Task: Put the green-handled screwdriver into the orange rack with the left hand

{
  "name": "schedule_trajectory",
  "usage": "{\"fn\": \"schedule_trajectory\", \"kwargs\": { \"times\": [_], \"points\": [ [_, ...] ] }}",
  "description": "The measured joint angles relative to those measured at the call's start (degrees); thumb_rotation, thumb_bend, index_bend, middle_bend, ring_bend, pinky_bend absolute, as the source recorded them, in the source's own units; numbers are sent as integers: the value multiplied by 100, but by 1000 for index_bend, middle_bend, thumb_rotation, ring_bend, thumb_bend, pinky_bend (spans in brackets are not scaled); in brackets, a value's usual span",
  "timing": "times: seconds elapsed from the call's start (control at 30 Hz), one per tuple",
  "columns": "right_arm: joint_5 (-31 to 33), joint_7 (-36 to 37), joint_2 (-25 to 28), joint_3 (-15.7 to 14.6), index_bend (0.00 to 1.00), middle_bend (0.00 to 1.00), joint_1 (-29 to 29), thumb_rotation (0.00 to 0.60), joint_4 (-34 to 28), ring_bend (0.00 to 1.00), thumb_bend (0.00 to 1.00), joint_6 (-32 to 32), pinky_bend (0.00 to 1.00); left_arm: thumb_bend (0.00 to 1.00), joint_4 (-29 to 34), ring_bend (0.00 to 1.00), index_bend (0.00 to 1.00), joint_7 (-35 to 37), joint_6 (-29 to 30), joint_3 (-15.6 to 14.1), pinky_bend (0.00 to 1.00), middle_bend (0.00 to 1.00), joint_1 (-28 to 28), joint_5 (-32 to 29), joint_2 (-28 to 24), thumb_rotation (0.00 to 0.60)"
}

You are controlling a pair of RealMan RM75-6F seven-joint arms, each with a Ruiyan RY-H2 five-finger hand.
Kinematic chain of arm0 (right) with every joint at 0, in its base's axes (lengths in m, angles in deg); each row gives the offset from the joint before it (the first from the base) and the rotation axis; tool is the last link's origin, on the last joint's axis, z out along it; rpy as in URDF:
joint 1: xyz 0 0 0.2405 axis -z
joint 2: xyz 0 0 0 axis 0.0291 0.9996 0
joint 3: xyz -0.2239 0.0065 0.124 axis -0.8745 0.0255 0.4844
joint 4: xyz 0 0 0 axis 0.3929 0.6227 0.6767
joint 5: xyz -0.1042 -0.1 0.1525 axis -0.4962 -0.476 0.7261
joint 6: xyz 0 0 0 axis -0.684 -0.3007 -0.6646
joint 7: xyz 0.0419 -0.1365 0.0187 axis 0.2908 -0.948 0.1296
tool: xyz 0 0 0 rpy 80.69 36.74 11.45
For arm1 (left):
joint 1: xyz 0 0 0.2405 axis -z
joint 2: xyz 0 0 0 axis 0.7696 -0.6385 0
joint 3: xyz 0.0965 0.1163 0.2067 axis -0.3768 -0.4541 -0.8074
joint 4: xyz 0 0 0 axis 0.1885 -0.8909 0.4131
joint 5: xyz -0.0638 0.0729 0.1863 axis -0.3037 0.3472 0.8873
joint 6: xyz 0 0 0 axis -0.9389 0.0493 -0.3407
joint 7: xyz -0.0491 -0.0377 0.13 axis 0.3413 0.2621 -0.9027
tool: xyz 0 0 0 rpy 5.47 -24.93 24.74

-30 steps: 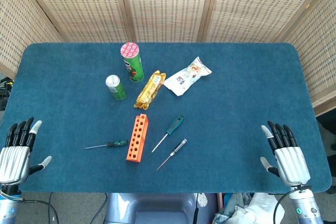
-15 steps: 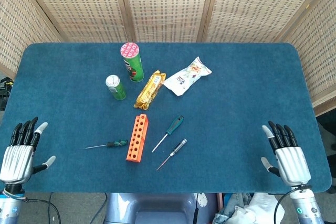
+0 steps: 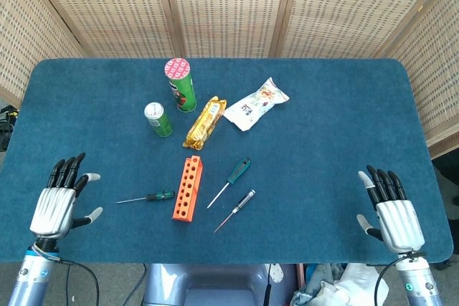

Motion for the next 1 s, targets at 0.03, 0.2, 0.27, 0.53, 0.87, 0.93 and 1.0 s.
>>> {"fn": "schedule_trajectory", "kwargs": {
  "times": [0.03, 0.2, 0.27, 0.53, 0.87, 0.93, 1.0],
  "points": [
    [6, 14, 6, 3, 0, 0, 3, 600, -1, 0, 240, -4, 0, 171, 20, 0, 337, -68, -92, 8, 0, 0, 50, -54, 31, 600],
    [25, 66, 25, 19, 0, 0, 9, 600, 5, 0, 241, -19, 0, 186, 34, 0, 343, -532, -521, 79, 0, 0, 342, -440, 349, 600],
    [30, 88, 33, 24, 0, 0, 10, 600, 8, 0, 238, -23, 0, 191, -11, 0, 346, -669, -647, 112, 0, 0, 437, -611, 491, 600],
    [40, 105, 37, 25, 0, 0, 5, 600, 18, 0, 237, -3, 0, 225, -331, 0, 368, -911, -986, 269, 0, 0, 753, -1196, 977, 600],
    [54, 130, 43, 33, 0, 0, 2, 600, 21, 0, 240, 1, 0, 242, -632, 0, 388, -1241, -1233, 422, 0, 0, 1149, -1715, 1441, 600],
    [53, 149, 49, 34, 0, 0, 5, 600, 21, 0, 242, -8, 0, 245, -669, 0, 395, -1270, -1250, 426, 0, 0, 1193, -1781, 1518, 600],
    [52, 158, 53, 36, 0, 0, 7, 600, 22, 0, 239, -14, 0, 249, -714, 0, 401, -1286, -1261, 424, 0, 0, 1234, -1841, 1603, 600]
  ]
}}
